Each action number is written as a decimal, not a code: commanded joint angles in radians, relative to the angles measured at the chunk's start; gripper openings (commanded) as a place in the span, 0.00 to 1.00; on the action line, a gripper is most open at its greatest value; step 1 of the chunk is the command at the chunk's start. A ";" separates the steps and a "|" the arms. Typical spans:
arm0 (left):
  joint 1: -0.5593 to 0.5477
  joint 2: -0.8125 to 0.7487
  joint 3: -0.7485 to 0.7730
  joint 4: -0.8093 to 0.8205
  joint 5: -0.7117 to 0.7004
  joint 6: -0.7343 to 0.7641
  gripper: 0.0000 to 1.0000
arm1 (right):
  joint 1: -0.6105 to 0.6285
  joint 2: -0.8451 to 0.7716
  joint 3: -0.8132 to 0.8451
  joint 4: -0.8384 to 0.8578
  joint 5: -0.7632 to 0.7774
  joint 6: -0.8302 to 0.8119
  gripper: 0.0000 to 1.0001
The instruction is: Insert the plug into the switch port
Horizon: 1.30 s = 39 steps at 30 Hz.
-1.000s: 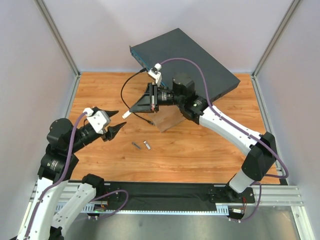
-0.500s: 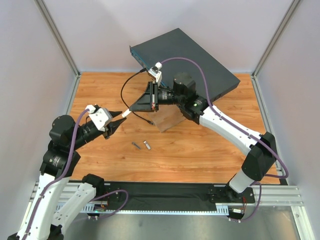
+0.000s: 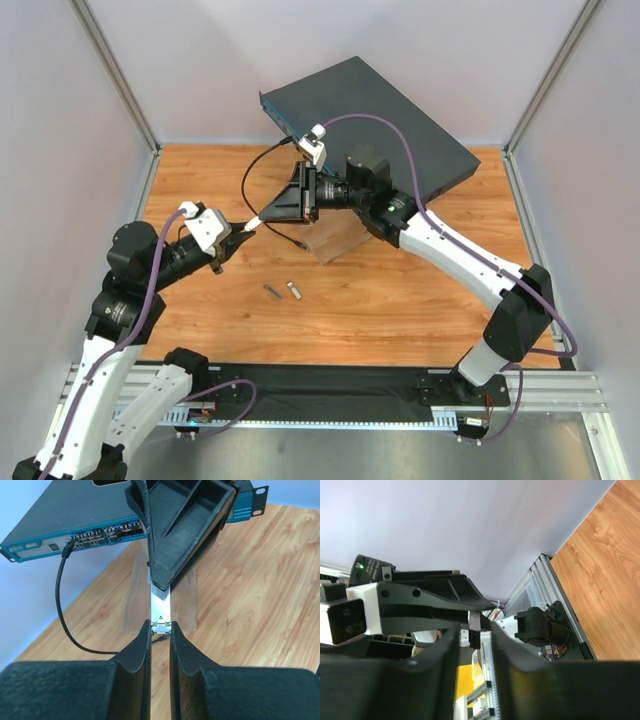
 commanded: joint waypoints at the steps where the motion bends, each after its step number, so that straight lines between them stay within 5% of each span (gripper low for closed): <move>1: -0.002 0.015 0.048 0.041 -0.007 -0.024 0.00 | 0.002 -0.038 0.056 -0.087 -0.003 -0.080 0.38; 4: -0.002 0.041 0.075 -0.017 -0.021 -0.041 0.00 | -0.048 -0.064 0.099 -0.174 0.029 -0.160 0.76; 6: -0.002 0.070 0.100 -0.045 -0.036 -0.053 0.00 | -0.078 -0.096 0.122 -0.248 0.055 -0.238 0.86; 14: -0.002 0.305 0.265 -0.163 -0.029 -0.093 0.00 | -0.303 -0.320 0.118 -0.392 0.087 -0.392 0.93; 22: -0.002 0.441 0.322 -0.069 -0.022 -0.124 0.00 | -0.810 -0.622 -0.049 -0.662 0.024 -0.409 1.00; 27: -0.002 0.500 0.327 -0.054 -0.003 -0.122 0.00 | -1.111 -0.647 -0.273 -0.636 -0.160 -0.334 1.00; 30: -0.002 0.540 0.350 -0.060 -0.007 -0.122 0.00 | -1.132 -0.590 -0.319 -0.597 -0.187 -0.335 1.00; 39: -0.002 0.600 0.358 -0.025 -0.032 -0.121 0.00 | -1.087 -0.488 -0.487 -0.115 -0.198 -0.131 1.00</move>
